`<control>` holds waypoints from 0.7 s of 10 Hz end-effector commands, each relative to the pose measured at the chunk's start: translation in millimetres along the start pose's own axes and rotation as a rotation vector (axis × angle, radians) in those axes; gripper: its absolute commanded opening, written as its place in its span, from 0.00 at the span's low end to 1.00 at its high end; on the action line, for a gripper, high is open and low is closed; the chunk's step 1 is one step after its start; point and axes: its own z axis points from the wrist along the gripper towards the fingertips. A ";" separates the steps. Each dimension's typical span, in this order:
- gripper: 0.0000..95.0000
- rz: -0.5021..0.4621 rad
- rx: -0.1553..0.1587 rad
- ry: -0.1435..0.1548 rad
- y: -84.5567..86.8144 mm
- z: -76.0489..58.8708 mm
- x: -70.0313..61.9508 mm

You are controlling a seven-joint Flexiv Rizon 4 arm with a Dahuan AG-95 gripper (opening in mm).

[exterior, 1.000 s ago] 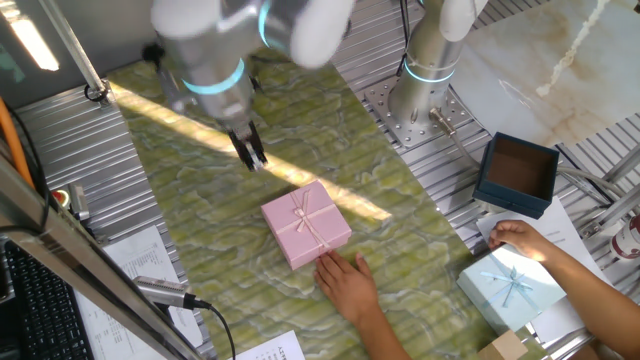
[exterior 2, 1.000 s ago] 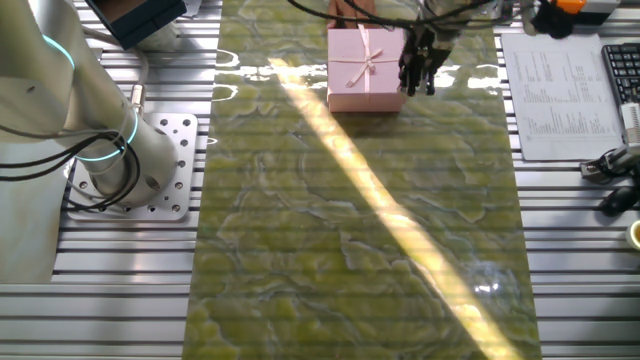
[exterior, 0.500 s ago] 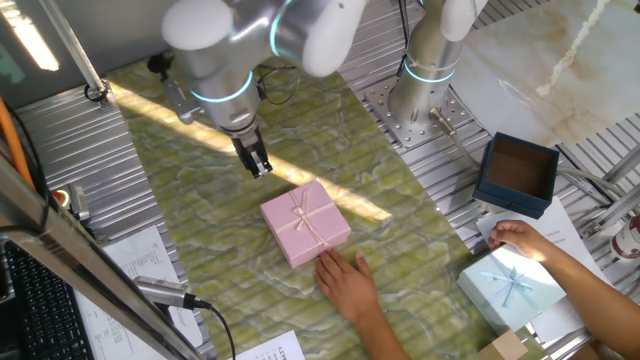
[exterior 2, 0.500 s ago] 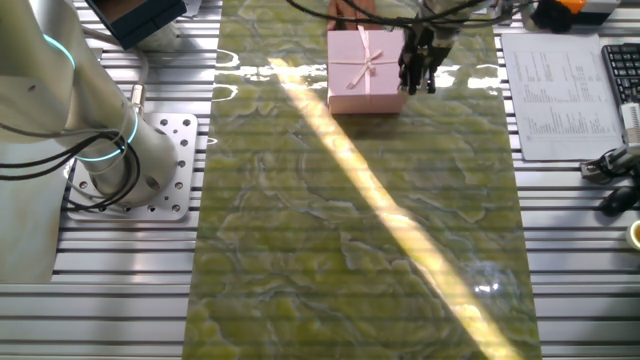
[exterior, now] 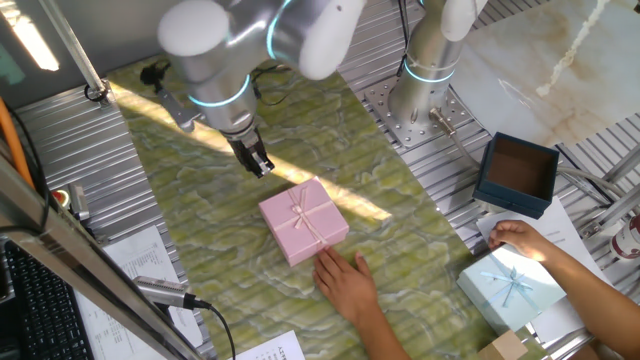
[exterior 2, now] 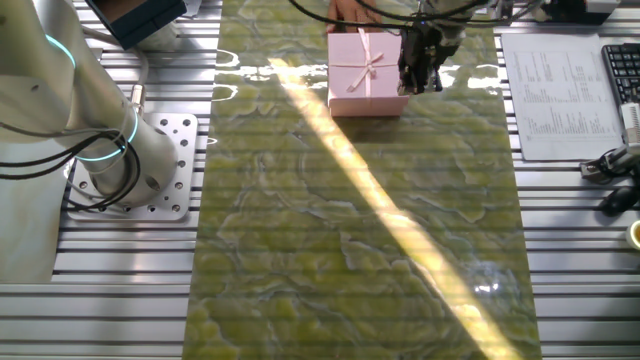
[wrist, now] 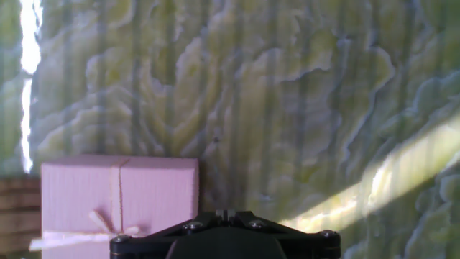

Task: Open a box

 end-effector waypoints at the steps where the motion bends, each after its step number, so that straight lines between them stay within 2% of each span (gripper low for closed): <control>1: 0.20 -0.022 0.005 -0.005 25.1 0.8 -0.5; 2: 0.20 -0.038 0.003 -0.005 38.8 1.5 -0.3; 3: 0.40 -0.049 0.000 -0.007 42.7 3.7 0.1; 5: 0.40 -0.074 -0.005 -0.014 53.4 14.7 2.7; 6: 0.60 -0.095 -0.005 -0.029 60.9 23.9 5.1; 7: 0.60 -0.095 -0.005 -0.030 64.5 28.9 5.7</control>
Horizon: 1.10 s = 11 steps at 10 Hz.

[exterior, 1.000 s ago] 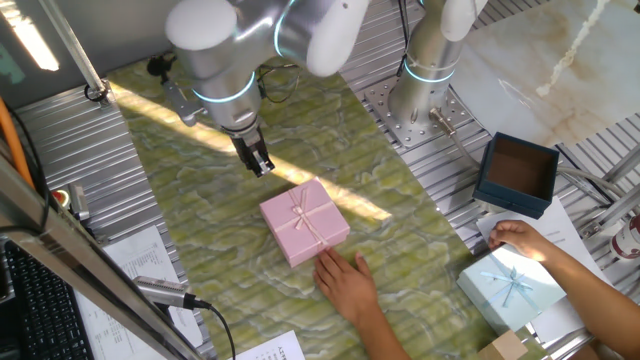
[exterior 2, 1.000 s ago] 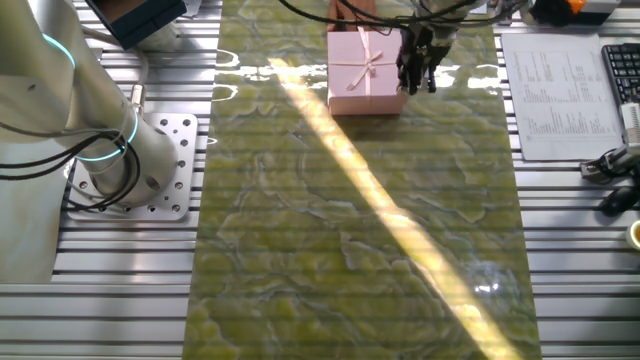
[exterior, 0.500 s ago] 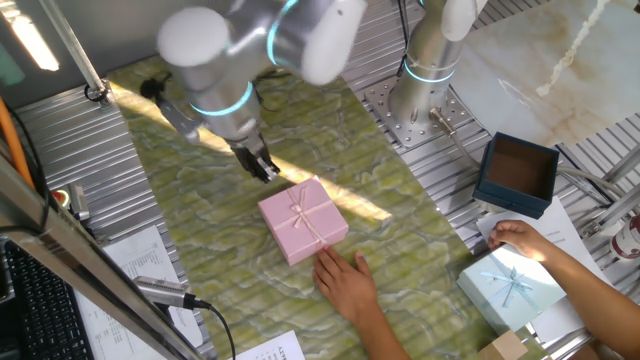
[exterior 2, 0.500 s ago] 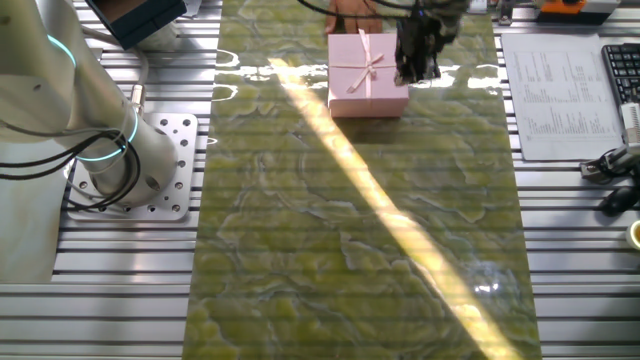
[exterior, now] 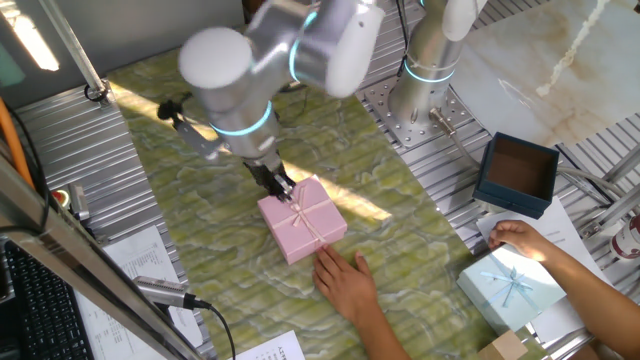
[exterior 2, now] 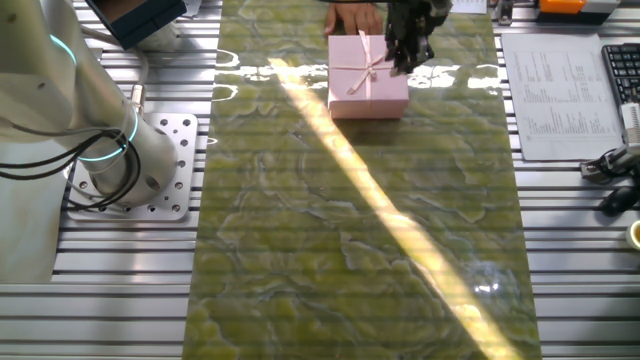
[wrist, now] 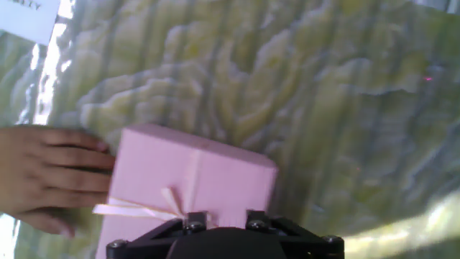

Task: Open a box

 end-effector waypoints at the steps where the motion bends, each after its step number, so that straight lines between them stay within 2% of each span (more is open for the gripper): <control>1: 0.60 -0.003 0.000 -0.005 4.7 9.4 2.6; 3: 0.60 -0.013 -0.025 -0.021 4.0 25.5 5.9; 4: 0.60 -0.011 -0.025 -0.025 4.8 30.1 7.6; 7: 0.60 0.016 -0.014 -0.021 22.5 46.1 11.7; 9: 0.20 0.037 -0.011 -0.022 26.7 50.9 16.5; 10: 0.00 0.047 0.038 -0.011 26.3 50.9 17.0; 11: 0.00 0.035 0.080 -0.011 25.0 50.2 16.5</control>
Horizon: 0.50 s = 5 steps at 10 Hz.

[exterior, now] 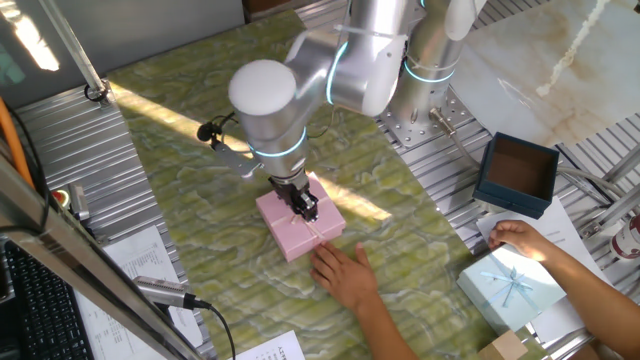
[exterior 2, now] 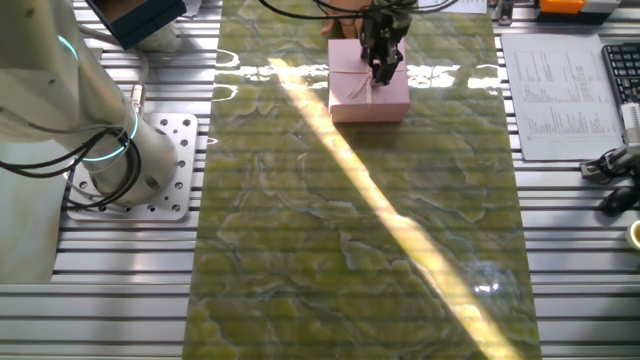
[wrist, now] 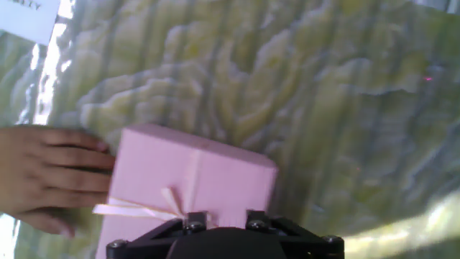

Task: Open a box

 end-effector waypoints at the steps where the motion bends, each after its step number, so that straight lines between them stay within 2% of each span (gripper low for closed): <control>1: 0.00 -0.018 0.073 0.003 -2.0 2.3 -0.2; 3: 0.00 -0.005 0.049 0.003 -5.4 0.3 0.0; 5: 0.00 -0.015 0.050 0.009 -17.7 -6.7 0.0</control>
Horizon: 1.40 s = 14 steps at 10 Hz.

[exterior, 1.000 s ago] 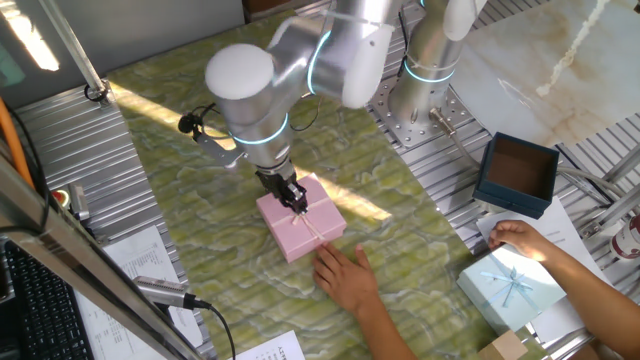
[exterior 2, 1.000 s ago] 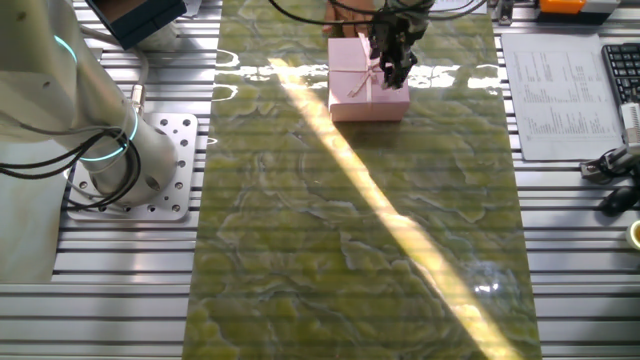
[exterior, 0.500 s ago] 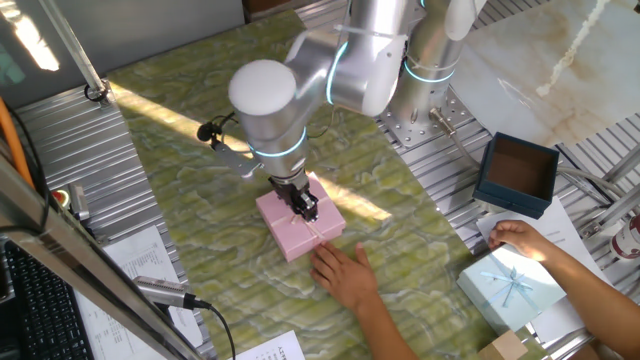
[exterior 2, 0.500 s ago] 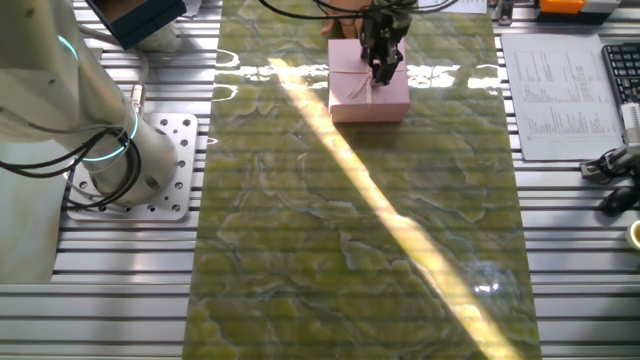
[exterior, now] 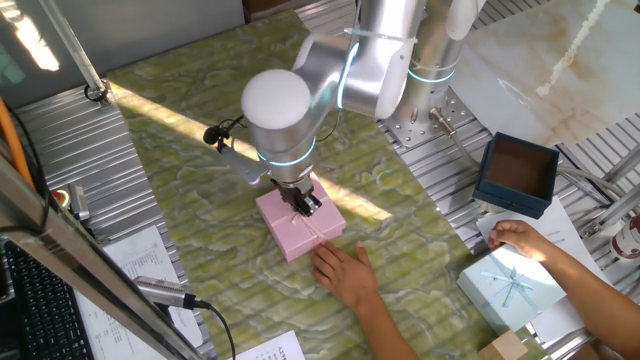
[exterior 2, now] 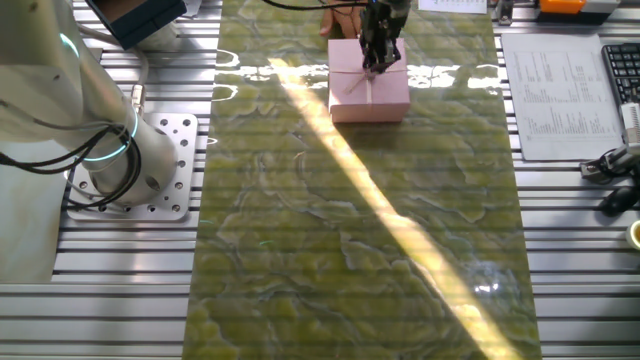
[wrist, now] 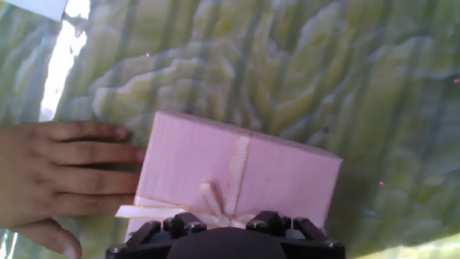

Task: Open a box

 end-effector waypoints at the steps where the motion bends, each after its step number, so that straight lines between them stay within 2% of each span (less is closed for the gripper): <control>1: 0.00 -0.002 -0.031 0.009 -14.0 -12.8 0.9; 2: 0.00 -0.009 -0.017 0.013 -18.4 -22.2 0.1; 4: 0.00 -0.015 -0.025 0.004 -27.2 -41.0 4.4; 7: 0.00 -0.022 -0.035 0.011 -36.0 -82.1 10.9; 8: 0.00 -0.029 -0.037 0.021 -40.1 -102.6 12.4; 10: 0.00 -0.057 -0.038 0.039 -52.8 -127.0 15.6; 11: 0.00 -0.067 -0.028 0.061 -60.9 -136.8 16.4; 12: 0.00 -0.078 -0.002 0.077 -67.8 -141.5 17.4; 14: 0.00 -0.096 0.020 0.078 -81.8 -140.5 19.6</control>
